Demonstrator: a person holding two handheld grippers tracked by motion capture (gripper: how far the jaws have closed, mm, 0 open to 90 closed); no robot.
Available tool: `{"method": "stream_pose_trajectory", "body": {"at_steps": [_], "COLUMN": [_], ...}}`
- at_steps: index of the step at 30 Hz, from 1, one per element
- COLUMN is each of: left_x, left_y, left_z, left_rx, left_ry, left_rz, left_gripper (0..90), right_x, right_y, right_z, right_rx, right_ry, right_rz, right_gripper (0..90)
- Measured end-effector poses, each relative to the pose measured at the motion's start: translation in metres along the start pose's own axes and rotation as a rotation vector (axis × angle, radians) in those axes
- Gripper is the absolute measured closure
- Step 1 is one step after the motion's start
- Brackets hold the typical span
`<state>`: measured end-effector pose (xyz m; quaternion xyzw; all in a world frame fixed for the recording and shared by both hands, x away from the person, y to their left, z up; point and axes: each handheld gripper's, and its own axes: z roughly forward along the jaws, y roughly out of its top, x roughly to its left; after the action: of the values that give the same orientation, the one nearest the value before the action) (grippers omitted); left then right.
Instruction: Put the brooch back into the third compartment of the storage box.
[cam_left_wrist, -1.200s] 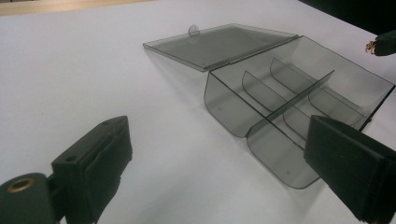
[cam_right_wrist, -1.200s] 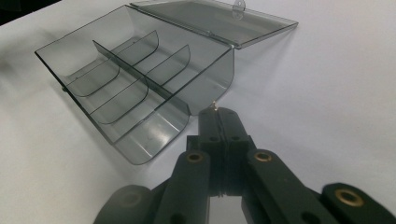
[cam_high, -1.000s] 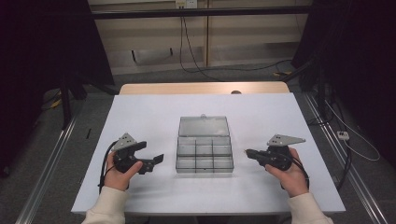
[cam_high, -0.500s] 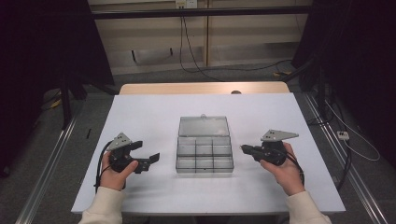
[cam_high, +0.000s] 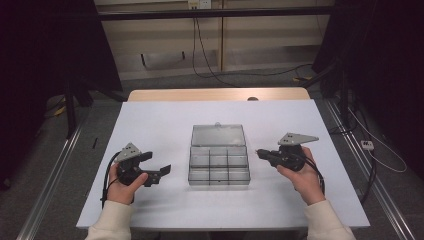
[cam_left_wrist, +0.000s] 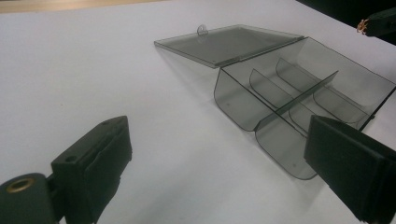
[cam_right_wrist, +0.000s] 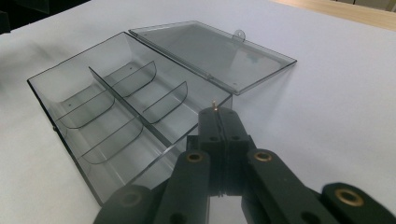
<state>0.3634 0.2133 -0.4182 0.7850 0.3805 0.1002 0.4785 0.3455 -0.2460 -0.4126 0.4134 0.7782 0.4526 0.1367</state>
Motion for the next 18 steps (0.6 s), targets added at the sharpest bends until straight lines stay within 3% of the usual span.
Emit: {"method": "stream_pose_trajectory", "body": {"at_steps": [18], "left_x": [0.000], "left_y": [-0.002], "left_z": [-0.002], "left_rx": [-0.004], "left_ry": [0.002], "left_rz": [0.002], "left_gripper": [7.4], "right_x": [-0.005], "right_y": [0.014], "right_z": [0.005], "right_rx": [-0.025], "right_ry": [-0.013], "right_rz": [0.005], "right_gripper": [89.8]}}
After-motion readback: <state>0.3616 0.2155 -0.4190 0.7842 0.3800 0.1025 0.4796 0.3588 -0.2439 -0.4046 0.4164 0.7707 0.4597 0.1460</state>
